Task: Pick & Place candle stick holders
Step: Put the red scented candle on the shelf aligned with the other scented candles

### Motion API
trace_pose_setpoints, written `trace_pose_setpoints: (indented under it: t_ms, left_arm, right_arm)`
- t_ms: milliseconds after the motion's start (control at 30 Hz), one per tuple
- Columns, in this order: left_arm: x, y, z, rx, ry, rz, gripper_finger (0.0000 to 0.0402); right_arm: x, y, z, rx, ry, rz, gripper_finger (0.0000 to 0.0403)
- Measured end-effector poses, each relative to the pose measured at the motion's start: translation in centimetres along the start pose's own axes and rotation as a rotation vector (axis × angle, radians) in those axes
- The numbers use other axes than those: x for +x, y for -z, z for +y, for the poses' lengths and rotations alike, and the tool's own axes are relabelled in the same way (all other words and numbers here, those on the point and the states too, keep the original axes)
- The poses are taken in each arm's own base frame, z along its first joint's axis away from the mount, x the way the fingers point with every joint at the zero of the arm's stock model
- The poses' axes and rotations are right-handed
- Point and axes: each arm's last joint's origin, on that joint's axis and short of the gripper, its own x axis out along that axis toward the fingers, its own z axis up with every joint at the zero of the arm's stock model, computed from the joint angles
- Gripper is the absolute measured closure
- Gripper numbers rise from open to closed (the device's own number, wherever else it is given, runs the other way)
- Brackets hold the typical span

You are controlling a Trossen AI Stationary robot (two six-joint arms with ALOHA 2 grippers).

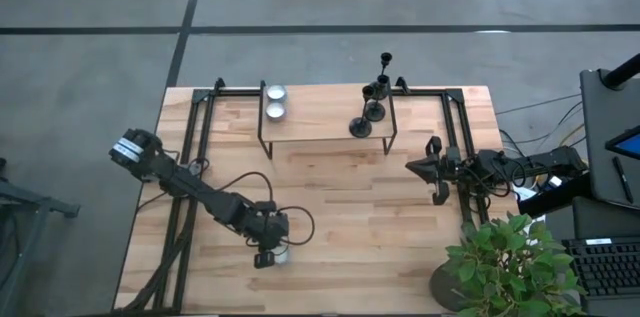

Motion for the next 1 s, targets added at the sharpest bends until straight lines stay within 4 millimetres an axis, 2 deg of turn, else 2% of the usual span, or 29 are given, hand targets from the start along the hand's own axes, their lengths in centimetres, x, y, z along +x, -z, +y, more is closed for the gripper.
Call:
trace_pose_setpoints:
  t_ms: [67, 133, 333, 467, 667, 767, 900, 1000]
  left_arm:
    - [0.0, 0.0, 0.0, -0.008, 0.014, 0.011, 0.0382]
    - [0.0, 0.0, 0.0, -0.030, 0.018, 0.015, 0.0395]
    - [-0.3, -0.3, 0.4, -0.101, 0.007, 0.011, 0.0400]
    - [-1.6, -1.5, 0.8, -0.126, -0.003, -0.035, 0.0401]
    - [-3.8, -2.7, 2.3, -0.149, -0.070, -0.079, 0.0401]
    - [-4.4, -3.0, 2.9, -0.155, -0.063, -0.077, 0.0401]
    - [-4.4, -2.9, 1.9, -0.116, 0.016, -0.072, 0.0398]
    - [-4.0, -2.5, 0.7, -0.081, 0.065, -0.063, 0.0378]
  right_arm:
    - [0.0, 0.0, 0.0, 0.000, 0.000, 0.000, 0.0394]
    - [0.0, 0.0, 0.0, 0.000, 0.000, 0.000, 0.0394]
    - [0.0, 0.0, 0.0, 0.000, 0.000, 0.000, 0.0394]
    - [0.0, 0.0, 0.0, 0.000, 0.000, 0.000, 0.0394]
    - [0.0, 0.0, 0.0, 0.000, 0.000, 0.000, 0.0394]
    - [0.0, 0.0, 0.0, 0.000, 0.000, 0.000, 0.0394]
    - [0.0, 0.0, 0.0, 0.000, 0.000, 0.000, 0.0394]
    - [0.0, 0.0, 0.0, 0.000, 0.000, 0.000, 0.0394]
